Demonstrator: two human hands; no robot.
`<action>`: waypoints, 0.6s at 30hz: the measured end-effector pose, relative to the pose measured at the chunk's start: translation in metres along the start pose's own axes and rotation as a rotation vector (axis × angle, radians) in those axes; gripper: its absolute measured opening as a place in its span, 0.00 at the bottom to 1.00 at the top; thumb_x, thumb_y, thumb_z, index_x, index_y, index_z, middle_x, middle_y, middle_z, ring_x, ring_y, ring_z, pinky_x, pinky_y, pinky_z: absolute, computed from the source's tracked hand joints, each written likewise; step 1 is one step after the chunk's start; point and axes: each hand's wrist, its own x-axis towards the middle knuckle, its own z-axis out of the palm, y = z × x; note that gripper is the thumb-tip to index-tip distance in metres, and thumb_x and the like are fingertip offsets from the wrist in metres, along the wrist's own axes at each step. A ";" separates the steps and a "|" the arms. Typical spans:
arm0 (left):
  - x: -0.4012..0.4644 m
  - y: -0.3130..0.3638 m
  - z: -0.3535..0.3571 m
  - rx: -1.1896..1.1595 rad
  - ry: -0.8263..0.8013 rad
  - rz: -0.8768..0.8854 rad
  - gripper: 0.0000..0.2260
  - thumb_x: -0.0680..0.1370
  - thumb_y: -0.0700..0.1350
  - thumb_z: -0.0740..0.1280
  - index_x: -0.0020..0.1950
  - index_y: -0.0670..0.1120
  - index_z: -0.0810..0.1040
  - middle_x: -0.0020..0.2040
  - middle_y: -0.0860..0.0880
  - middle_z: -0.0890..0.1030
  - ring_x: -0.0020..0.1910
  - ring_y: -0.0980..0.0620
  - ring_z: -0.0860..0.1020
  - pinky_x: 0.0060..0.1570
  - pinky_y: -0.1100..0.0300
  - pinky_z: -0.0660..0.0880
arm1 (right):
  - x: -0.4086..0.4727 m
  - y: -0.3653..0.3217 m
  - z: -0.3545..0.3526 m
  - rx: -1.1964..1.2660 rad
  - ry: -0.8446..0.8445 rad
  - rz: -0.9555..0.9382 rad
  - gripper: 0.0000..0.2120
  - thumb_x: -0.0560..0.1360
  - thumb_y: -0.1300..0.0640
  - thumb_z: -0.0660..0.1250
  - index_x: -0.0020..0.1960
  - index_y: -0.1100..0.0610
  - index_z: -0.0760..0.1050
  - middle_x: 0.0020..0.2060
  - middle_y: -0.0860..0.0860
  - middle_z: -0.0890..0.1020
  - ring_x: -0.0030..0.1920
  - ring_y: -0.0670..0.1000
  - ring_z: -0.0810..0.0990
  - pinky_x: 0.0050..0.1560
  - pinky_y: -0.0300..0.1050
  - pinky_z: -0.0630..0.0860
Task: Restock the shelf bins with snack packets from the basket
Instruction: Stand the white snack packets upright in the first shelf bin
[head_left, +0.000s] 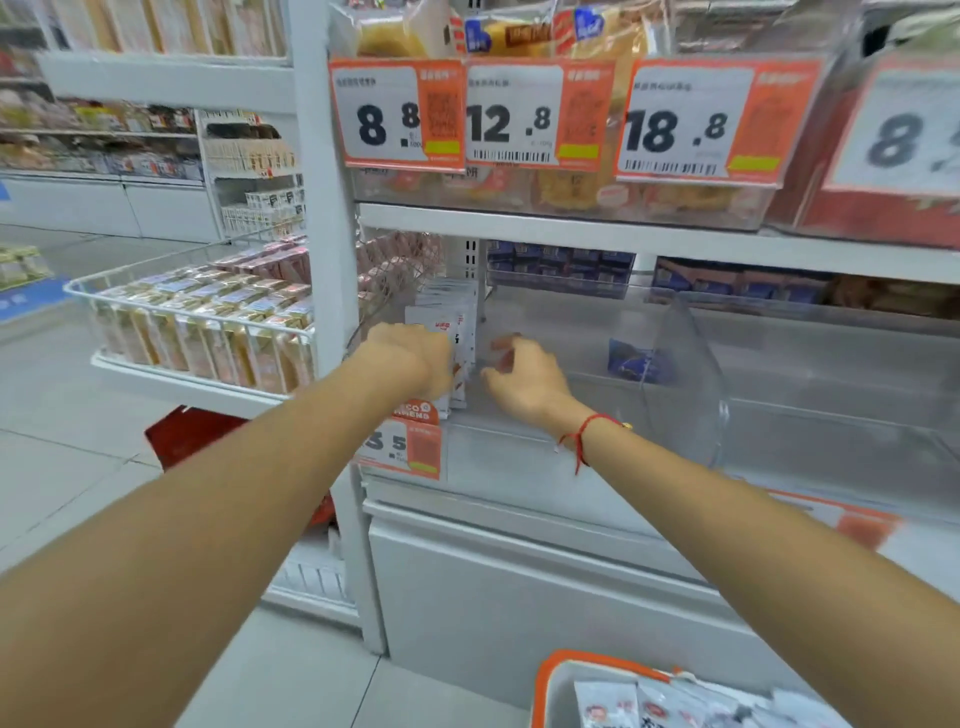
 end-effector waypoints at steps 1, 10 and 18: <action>-0.014 0.005 -0.003 -0.071 0.079 -0.008 0.16 0.80 0.48 0.58 0.67 0.50 0.74 0.63 0.45 0.77 0.61 0.43 0.75 0.54 0.53 0.70 | -0.013 0.001 -0.006 -0.005 0.074 -0.063 0.14 0.76 0.58 0.64 0.61 0.57 0.73 0.55 0.54 0.79 0.56 0.55 0.76 0.54 0.46 0.72; -0.150 0.084 0.032 -0.626 0.270 -0.033 0.11 0.78 0.48 0.60 0.55 0.53 0.79 0.55 0.50 0.82 0.56 0.43 0.78 0.50 0.54 0.73 | -0.190 0.062 -0.032 -0.030 0.200 -0.238 0.05 0.74 0.58 0.66 0.47 0.50 0.78 0.40 0.45 0.78 0.39 0.46 0.73 0.43 0.42 0.70; -0.201 0.160 0.127 -0.543 -0.203 0.153 0.14 0.79 0.45 0.60 0.63 0.54 0.76 0.65 0.49 0.76 0.64 0.45 0.74 0.60 0.56 0.69 | -0.310 0.166 -0.016 -0.105 -0.254 0.179 0.08 0.76 0.60 0.63 0.48 0.52 0.80 0.44 0.51 0.82 0.43 0.51 0.79 0.47 0.48 0.76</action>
